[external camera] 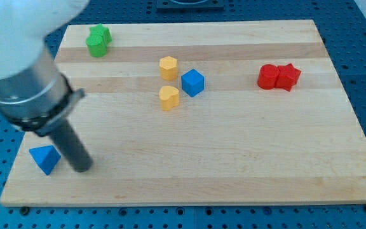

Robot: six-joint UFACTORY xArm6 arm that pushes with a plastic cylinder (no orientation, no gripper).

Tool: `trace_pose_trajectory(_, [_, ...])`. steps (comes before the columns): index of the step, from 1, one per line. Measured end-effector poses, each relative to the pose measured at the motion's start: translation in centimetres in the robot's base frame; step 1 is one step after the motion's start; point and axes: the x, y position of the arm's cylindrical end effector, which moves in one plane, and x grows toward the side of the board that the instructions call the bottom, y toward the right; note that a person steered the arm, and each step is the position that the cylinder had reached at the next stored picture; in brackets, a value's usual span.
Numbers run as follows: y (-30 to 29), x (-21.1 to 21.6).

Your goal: Point your arm at the right side of the blue cube

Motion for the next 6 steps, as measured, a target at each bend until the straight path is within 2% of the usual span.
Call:
trace_pose_trajectory(3, [16.6, -1.1])
trace_pose_trajectory(4, [20.6, -4.8])
trace_pose_trajectory(6, [20.7, -19.8])
